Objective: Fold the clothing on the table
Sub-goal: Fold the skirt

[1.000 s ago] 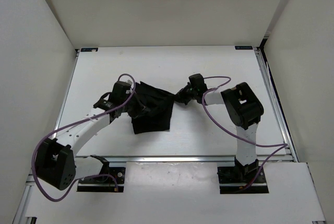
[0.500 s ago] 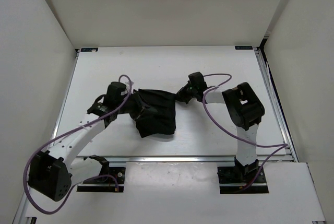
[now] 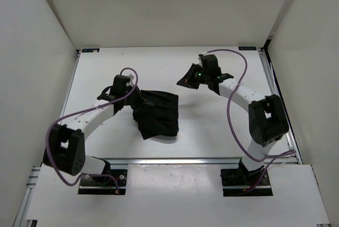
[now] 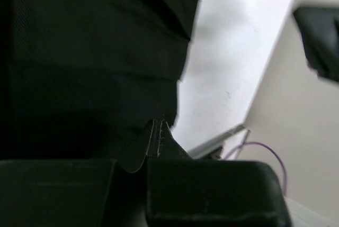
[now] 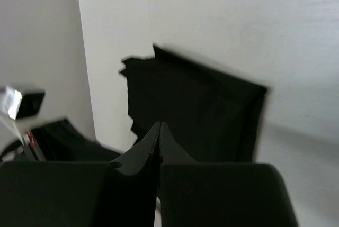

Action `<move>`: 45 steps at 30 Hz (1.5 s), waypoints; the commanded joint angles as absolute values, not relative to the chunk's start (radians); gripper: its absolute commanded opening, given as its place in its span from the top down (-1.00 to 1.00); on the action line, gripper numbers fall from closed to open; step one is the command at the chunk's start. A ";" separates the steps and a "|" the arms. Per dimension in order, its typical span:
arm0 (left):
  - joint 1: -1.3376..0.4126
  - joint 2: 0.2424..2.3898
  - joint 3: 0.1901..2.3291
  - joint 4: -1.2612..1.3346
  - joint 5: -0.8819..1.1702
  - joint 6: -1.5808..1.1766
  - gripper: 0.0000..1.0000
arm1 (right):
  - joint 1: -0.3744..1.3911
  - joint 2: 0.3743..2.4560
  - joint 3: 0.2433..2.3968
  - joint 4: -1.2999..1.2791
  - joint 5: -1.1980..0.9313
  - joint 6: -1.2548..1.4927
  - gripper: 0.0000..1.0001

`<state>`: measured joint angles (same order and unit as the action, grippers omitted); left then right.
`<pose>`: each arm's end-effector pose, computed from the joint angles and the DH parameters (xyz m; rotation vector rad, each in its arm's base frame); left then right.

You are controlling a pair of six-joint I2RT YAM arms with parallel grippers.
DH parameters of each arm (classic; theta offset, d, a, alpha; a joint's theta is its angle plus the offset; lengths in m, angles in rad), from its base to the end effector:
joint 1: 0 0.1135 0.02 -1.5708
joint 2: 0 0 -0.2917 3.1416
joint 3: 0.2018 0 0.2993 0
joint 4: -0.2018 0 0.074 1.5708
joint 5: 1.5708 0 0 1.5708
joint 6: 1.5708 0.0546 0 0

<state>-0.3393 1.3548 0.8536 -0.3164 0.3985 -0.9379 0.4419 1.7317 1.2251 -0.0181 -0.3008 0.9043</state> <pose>0.3027 -0.1293 0.2195 -0.5630 2.5223 -1.0250 0.4102 0.2119 0.2484 0.3268 2.2528 1.0839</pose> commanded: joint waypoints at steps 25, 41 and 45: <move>-0.209 1.807 1.193 -0.285 0.291 -0.733 1.00 | 0.821 1.915 1.481 -0.603 -0.902 0.382 0.99; -0.221 1.511 1.022 -0.322 0.409 -0.790 1.00 | 0.616 1.779 1.299 -0.302 -0.844 0.632 0.99; -0.285 1.488 0.924 -0.255 0.403 -0.825 1.00 | 0.672 1.992 1.489 -0.386 -0.857 0.540 0.99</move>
